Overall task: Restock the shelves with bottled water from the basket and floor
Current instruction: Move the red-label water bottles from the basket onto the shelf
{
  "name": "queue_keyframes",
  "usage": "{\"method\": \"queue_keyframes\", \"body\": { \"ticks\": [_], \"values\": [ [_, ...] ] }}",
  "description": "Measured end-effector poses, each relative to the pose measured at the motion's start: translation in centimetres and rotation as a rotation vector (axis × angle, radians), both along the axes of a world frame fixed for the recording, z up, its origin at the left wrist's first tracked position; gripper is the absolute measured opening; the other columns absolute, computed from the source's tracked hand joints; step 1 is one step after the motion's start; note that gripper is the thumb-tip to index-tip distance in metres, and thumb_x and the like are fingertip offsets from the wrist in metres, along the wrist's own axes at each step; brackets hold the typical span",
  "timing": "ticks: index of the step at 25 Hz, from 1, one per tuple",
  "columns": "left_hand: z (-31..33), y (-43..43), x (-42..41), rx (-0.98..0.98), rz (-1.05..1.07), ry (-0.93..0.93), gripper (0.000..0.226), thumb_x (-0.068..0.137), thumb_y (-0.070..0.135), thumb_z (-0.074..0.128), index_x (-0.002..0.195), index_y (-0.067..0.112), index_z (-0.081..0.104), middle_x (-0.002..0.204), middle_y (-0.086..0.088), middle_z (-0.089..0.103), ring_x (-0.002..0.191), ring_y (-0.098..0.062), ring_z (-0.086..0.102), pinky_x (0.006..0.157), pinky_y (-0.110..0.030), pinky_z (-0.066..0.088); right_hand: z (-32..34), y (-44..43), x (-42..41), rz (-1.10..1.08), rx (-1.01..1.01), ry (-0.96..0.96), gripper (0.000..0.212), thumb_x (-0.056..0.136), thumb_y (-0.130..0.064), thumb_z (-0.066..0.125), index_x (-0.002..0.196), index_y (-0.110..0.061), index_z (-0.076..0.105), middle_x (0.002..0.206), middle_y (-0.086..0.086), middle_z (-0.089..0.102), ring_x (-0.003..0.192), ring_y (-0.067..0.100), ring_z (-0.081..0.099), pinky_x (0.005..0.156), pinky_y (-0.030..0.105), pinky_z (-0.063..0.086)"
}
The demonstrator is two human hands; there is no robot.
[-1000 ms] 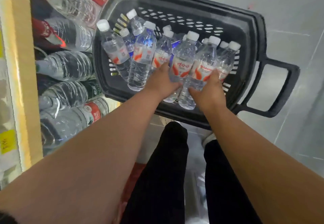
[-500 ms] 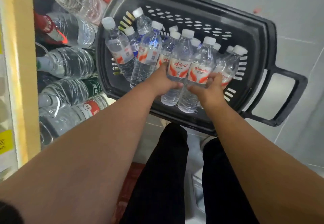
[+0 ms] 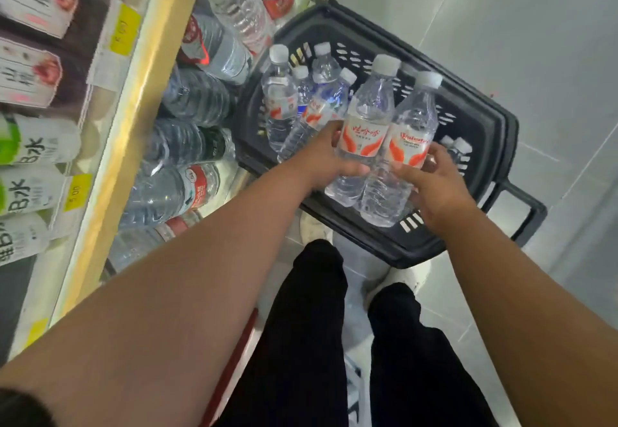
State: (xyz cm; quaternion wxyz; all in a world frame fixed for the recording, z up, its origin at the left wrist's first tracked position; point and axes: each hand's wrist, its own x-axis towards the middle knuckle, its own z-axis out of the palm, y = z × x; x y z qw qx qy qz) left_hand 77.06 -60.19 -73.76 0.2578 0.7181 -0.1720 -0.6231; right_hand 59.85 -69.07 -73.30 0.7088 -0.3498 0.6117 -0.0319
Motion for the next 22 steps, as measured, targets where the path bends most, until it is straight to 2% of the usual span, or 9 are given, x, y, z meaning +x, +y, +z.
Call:
{"method": "queue_keyframes", "body": {
  "ticks": [2,5,7,11,15,18,22],
  "values": [
    [2.2,0.3,0.1,-0.048,0.061,-0.013,0.083,0.075,0.017,0.083,0.142,0.022,0.035,0.132,0.000,0.057,0.121,-0.017,0.054,0.110,-0.038,0.038,3.2,-1.1,0.7,0.055,-0.036,-0.042,0.058,0.082,-0.003,0.071,0.134,-0.015,0.047,0.111,0.000,0.067,0.098,0.016,0.069,0.084,0.040,0.057],
    [5.2,1.0,0.0,-0.104,0.172,-0.042,0.081,0.074,0.022,0.085,0.141,0.021,0.039,0.129,0.002,0.061,0.117,-0.013,0.056,0.104,-0.030,0.039,6.8,-2.0,1.3,0.136,-0.035,-0.101,0.054,0.085,-0.004,0.069,0.134,-0.012,0.047,0.114,0.004,0.067,0.100,0.021,0.069,0.084,0.045,0.056],
    [6.8,1.8,-0.4,-0.139,0.232,-0.061,0.069,0.074,0.030,0.084,0.134,0.022,0.051,0.124,0.005,0.066,0.114,-0.011,0.061,0.104,-0.033,0.043,8.2,-2.3,1.3,0.209,-0.032,-0.114,0.055,0.085,-0.005,0.070,0.134,-0.013,0.047,0.116,0.004,0.066,0.103,0.024,0.067,0.088,0.048,0.054],
    [9.5,5.4,-2.6,-0.132,0.480,-0.039,0.047,0.078,0.029,0.081,0.121,0.022,0.065,0.112,0.007,0.071,0.103,-0.008,0.066,0.097,-0.030,0.049,9.8,-1.3,1.2,0.406,-0.021,-0.158,0.057,0.082,-0.009,0.074,0.132,-0.017,0.049,0.113,0.001,0.068,0.105,0.024,0.067,0.094,0.053,0.052],
    [11.5,10.3,-6.0,-0.140,0.745,-0.011,0.031,0.079,0.022,0.080,0.108,0.021,0.070,0.103,0.003,0.075,0.100,-0.018,0.069,0.099,-0.045,0.051,11.0,1.4,1.2,0.616,-0.017,-0.190,0.050,0.079,-0.010,0.077,0.122,-0.024,0.056,0.111,0.003,0.071,0.108,0.025,0.067,0.099,0.055,0.048],
    [14.3,14.3,-8.0,-0.111,0.838,-0.022,0.021,0.078,0.029,0.080,0.097,0.029,0.073,0.096,0.009,0.076,0.092,-0.012,0.072,0.089,-0.035,0.056,12.5,4.4,1.7,0.750,0.006,-0.213,0.056,0.073,-0.013,0.082,0.121,-0.023,0.055,0.111,0.003,0.071,0.108,0.026,0.067,0.100,0.054,0.048],
    [19.3,21.3,-11.3,-0.148,1.021,-0.052,0.026,0.083,0.013,0.076,0.108,0.012,0.071,0.102,-0.004,0.076,0.093,-0.019,0.073,0.088,-0.036,0.056,16.6,9.9,2.3,0.978,0.025,-0.231,0.050,0.073,-0.021,0.084,0.115,-0.024,0.058,0.113,0.004,0.071,0.107,0.026,0.067,0.100,0.056,0.048]
  ]
}}
